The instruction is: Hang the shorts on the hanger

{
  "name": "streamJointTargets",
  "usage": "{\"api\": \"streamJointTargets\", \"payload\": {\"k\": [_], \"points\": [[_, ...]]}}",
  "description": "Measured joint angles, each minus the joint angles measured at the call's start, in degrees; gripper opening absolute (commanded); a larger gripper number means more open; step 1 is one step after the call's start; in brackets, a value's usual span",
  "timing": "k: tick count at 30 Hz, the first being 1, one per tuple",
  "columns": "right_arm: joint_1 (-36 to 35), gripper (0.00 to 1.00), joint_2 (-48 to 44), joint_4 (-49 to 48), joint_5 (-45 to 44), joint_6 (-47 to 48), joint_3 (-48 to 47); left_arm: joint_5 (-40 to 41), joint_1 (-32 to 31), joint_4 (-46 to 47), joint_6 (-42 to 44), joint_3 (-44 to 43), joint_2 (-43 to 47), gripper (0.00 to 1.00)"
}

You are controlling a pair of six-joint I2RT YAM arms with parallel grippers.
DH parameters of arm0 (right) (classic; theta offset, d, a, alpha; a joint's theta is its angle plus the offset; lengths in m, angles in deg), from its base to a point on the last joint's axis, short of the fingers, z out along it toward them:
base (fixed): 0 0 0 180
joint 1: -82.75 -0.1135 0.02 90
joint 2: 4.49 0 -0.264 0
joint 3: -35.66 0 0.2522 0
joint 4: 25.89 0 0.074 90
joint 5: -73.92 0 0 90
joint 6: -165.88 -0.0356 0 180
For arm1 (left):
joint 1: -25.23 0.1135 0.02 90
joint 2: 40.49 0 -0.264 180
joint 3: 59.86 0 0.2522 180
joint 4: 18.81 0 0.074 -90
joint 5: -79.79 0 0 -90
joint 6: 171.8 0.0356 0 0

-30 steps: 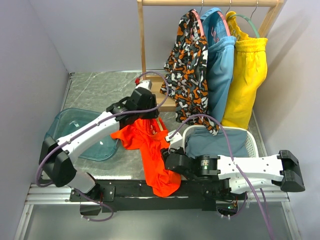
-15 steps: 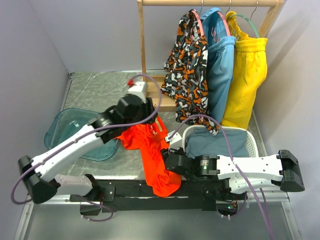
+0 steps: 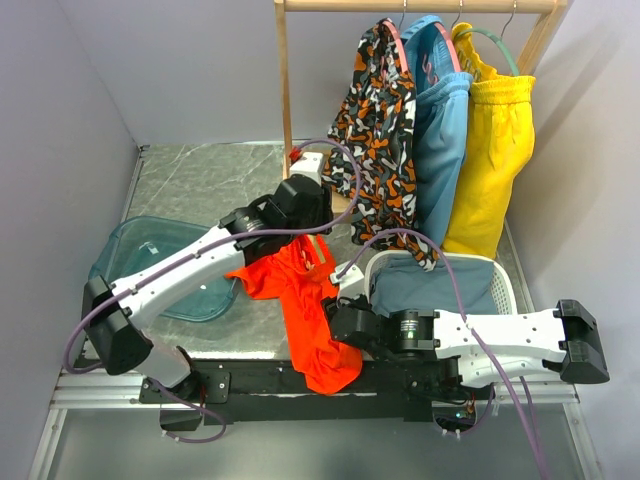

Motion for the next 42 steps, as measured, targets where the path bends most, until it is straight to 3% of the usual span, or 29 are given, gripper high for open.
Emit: {"api": "streamJointTargets", "payload": {"k": [2,3,6,14,15,19,22,25,31,39,42], "points": [[0.00,0.00,0.00,0.02,-0.04,-0.02,-0.02,0.00,-0.02,0.48,0.35,-0.24,-0.46,0.41],[0.00,0.00,0.00,0.09,-0.04,-0.04,-0.04,-0.02,-0.02,0.61,0.35,-0.24,-0.68,0.26],[0.00,0.00,0.00,0.37,-0.15,-0.22,-0.22,-0.24,0.22,1.09,0.48,-0.24,-1.46,0.01],[0.17,0.00,-0.04,-0.96,-0.85,-0.46,-0.66,-3.23,1.51,3.54,-3.48,-0.26,-2.12,0.01],[0.17,0.03,-0.09,-0.96,-0.85,-0.46,-0.74,-3.08,1.53,3.56,-3.91,-0.26,-2.12,0.01],[0.33,0.58,-0.26,-0.81,-0.74,-0.44,-1.20,-0.26,1.20,2.86,-5.68,-0.26,-1.68,0.01],[0.39,0.71,-0.66,-0.04,0.42,-0.44,-2.49,4.07,0.46,2.23,-6.36,-0.33,-1.03,0.01],[0.15,0.75,-0.85,2.47,2.91,-0.96,-5.14,9.64,0.02,1.29,-6.38,-0.59,-0.74,0.01],[0.13,0.75,-0.63,8.76,7.52,-4.92,-12.20,19.19,-1.73,-0.37,-6.29,-0.96,-0.50,0.01],[0.17,0.72,5.29,14.23,9.64,-12.44,-16.92,23.50,-2.54,-2.49,-7.17,-2.71,-0.63,0.01],[0.17,0.56,8.70,14.69,9.88,-15.23,-17.29,23.93,-2.78,-2.51,-7.26,-4.20,-1.07,0.01]]}}
